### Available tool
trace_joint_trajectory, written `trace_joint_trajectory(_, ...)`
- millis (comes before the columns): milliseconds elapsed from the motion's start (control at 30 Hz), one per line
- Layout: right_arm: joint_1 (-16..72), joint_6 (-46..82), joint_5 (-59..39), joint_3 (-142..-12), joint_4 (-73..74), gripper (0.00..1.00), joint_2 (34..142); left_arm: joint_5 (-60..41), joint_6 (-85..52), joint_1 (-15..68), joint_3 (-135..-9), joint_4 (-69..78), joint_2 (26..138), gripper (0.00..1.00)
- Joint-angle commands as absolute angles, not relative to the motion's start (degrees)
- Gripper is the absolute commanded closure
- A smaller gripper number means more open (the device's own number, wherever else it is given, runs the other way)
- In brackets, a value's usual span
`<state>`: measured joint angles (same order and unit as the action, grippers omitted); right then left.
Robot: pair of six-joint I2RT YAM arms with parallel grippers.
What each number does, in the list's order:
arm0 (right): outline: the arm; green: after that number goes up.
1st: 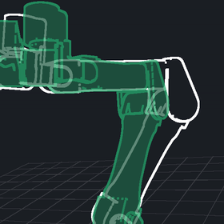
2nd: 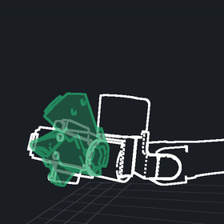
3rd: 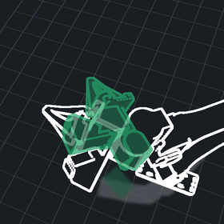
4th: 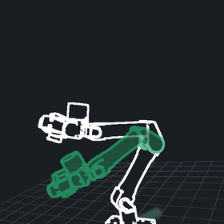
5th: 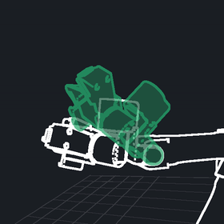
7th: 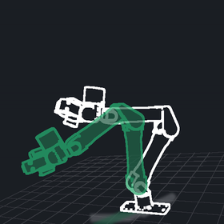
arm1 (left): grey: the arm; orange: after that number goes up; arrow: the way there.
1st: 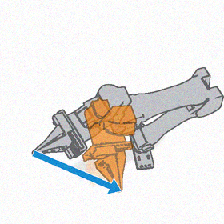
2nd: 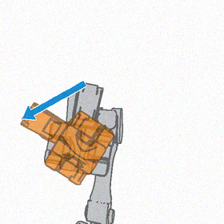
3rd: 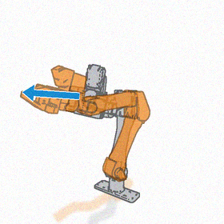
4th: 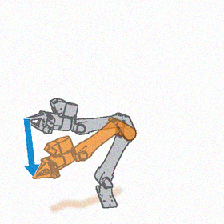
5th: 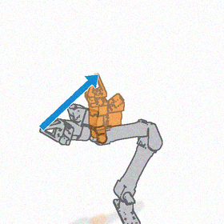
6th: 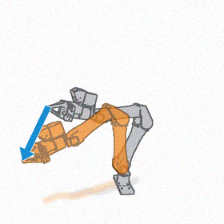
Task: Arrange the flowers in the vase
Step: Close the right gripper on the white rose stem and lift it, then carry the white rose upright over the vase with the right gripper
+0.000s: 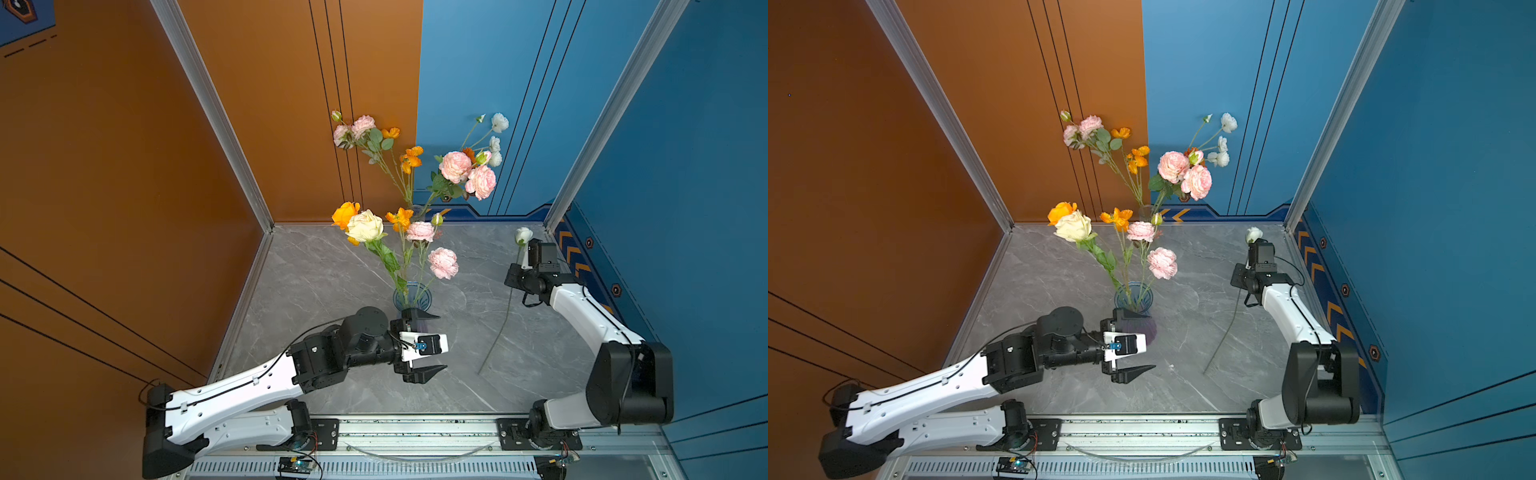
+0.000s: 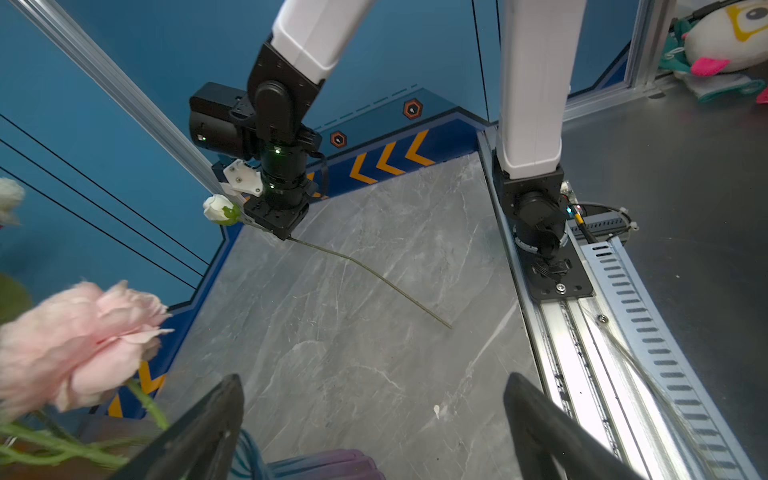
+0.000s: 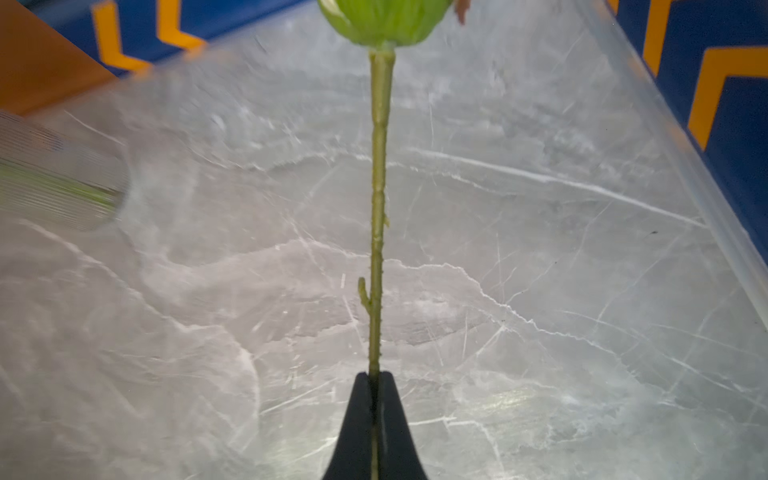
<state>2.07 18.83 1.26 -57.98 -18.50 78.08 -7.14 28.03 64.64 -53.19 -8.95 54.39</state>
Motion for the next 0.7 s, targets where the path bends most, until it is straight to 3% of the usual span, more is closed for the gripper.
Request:
trace_joint_trajectory(0,7.2,23.6,9.2,-57.3,-16.4,1.00,69.2,1.0,27.7,63.8,-50.1,-10.3,50.6,0.02)
trace_joint_trajectory(167,16.2,22.1,17.3,-59.3,-14.8,1.00,57.8,7.2,22.0,63.6,-44.3,-12.8,40.9,0.02)
trace_joint_trajectory(367,25.1,19.8,19.1,-66.5,-13.3,1.00,54.3,10.8,22.8,60.8,-44.4,-21.0,32.6,0.02)
trace_joint_trajectory(500,33.2,16.4,23.0,-71.1,-8.4,1.00,53.4,9.0,23.9,56.9,-44.4,-23.4,31.0,0.02)
trace_joint_trajectory(667,43.8,8.4,27.4,-73.8,1.6,1.00,55.8,0.2,21.9,51.1,-41.3,-16.4,30.5,0.02)
